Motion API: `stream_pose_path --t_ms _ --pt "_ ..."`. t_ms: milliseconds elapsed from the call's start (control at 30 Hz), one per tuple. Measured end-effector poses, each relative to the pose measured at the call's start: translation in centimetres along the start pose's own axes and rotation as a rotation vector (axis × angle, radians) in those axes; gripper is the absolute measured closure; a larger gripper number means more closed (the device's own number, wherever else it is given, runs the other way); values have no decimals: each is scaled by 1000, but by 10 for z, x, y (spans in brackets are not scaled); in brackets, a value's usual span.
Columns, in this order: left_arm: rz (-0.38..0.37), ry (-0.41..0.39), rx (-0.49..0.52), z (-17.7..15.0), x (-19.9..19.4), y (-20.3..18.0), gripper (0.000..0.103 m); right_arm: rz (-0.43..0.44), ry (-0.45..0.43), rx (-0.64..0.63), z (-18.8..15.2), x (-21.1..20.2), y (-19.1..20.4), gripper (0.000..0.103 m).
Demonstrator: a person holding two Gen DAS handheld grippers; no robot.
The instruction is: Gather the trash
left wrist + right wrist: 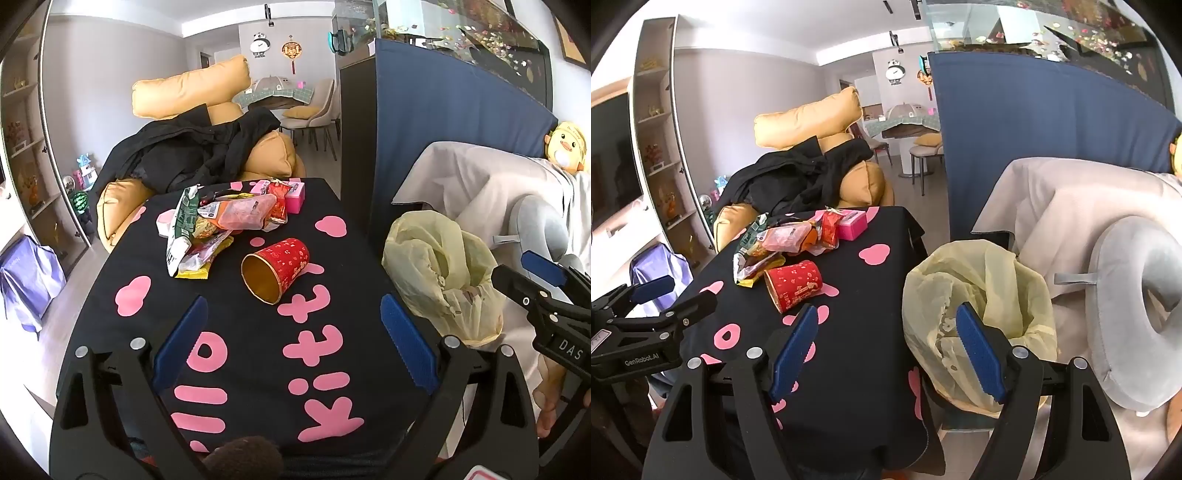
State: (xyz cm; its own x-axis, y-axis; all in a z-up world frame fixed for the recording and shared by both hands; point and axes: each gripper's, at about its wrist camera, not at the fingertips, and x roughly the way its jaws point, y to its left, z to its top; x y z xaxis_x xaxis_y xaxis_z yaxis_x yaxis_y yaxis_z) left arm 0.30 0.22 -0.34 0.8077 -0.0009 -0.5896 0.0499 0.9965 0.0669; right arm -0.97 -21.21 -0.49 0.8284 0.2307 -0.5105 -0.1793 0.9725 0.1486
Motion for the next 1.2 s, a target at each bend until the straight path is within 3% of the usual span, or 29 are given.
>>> stream_pose_path --t_ms 1200 --pt "8 -9 3 16 -6 -5 13 3 -27 -13 4 -10 4 30"
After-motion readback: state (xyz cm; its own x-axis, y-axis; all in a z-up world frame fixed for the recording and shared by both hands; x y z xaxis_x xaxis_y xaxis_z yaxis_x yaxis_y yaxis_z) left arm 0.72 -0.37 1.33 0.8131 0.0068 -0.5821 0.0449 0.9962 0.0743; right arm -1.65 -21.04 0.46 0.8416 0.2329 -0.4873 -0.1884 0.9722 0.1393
